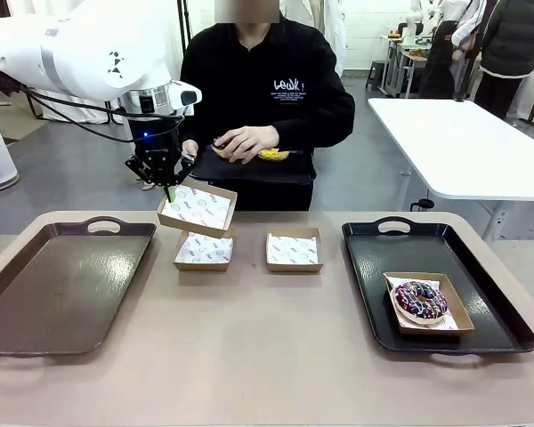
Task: Individually package the donuts and arrange them on the tray.
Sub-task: Place the picked Paper togo box on the Handle tray while simultaneously picking up another Paper togo box from the table with the other hand.
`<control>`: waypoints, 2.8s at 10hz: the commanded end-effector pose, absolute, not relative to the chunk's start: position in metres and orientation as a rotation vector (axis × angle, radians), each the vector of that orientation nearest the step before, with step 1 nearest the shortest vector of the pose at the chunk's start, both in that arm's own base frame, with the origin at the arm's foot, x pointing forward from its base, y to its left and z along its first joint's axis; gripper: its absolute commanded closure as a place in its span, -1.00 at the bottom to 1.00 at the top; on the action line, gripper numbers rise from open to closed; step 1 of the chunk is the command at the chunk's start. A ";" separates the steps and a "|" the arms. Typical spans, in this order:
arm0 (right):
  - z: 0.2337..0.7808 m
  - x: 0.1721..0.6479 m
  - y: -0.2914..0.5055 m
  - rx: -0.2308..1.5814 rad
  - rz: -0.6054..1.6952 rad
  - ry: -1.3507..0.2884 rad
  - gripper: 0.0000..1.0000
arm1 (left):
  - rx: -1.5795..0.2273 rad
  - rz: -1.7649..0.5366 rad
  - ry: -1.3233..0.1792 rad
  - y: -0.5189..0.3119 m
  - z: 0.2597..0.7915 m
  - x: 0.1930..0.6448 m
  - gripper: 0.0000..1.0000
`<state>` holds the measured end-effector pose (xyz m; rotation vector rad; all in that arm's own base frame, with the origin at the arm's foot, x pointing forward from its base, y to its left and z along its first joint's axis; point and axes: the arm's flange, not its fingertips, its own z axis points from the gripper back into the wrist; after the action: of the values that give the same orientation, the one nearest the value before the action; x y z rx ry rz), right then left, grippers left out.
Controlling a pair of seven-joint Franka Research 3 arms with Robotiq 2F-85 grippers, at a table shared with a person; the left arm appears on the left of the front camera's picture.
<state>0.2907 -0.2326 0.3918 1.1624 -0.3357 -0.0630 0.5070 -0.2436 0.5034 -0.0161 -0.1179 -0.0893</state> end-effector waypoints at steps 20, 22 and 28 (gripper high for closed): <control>0.392 0.291 -0.233 1.173 -0.072 -0.331 -1.00 | -0.023 -0.086 -0.114 -0.241 0.505 0.503 1.00; 0.392 0.291 -0.233 1.173 -0.072 -0.331 -1.00 | -0.023 -0.086 -0.114 -0.241 0.505 0.503 1.00; 0.483 0.337 -0.178 1.006 0.045 -0.287 -1.00 | -0.065 -0.067 -0.142 -0.177 0.531 0.479 0.98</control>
<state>0.3257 -0.1888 0.4608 1.0511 -0.3149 0.0528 0.4972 -0.2054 0.5273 -0.0327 -0.1431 -0.0637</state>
